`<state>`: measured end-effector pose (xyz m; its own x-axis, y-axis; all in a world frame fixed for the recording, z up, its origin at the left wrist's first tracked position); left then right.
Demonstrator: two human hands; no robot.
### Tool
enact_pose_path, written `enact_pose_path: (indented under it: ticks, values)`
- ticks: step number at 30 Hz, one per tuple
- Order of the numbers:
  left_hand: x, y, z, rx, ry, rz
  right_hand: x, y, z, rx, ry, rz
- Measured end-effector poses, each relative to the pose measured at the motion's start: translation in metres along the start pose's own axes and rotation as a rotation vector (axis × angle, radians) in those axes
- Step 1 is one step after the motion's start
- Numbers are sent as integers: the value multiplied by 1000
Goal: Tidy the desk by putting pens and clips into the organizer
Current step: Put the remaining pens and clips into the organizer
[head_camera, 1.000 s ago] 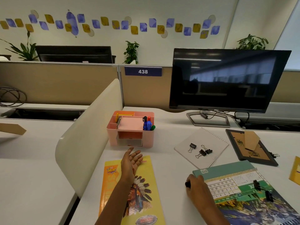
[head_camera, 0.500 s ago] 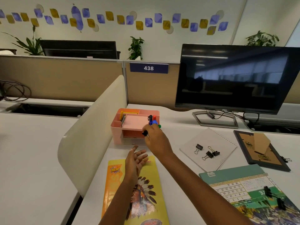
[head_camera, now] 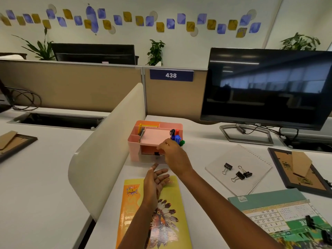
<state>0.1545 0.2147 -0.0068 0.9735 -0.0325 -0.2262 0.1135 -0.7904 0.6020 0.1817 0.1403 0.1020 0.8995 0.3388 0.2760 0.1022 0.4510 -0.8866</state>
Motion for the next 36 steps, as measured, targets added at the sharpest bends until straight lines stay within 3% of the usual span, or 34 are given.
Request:
enact_pose_path:
  ticks: [4,10,12,17,22,28,36]
  values:
    - [-1,2,1,90,9,-4,-36,-12,-37,54,79,-213]
    - [-3,3,0,120,-1,3,-93,-25,-122,5,411,-294]
    - [-4,4,-2,126,7,11,-108,-29,-148,-49,569,-244]
    - [-7,8,-3,147,22,18,-125,-41,-189,-89,920,99]
    - [-8,9,-3,159,38,22,-121,-37,-200,-36,930,285]
    - [-9,8,-3,169,60,42,-118,-34,-202,17,919,117]
    - [-5,5,0,184,58,44,-116,-29,-193,154,920,194]
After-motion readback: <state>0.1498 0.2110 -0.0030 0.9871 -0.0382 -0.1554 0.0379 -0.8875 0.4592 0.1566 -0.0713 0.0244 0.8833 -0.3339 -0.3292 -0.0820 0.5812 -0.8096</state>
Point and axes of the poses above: each hand's wrist, its own x-axis towards the middle knuckle, its own y-axis out of the palm, z = x × y, the point moved 4 cm from there along x, towards the middle knuckle, and after that the axes turned 7 degrees about z, right-handed, at the moved point
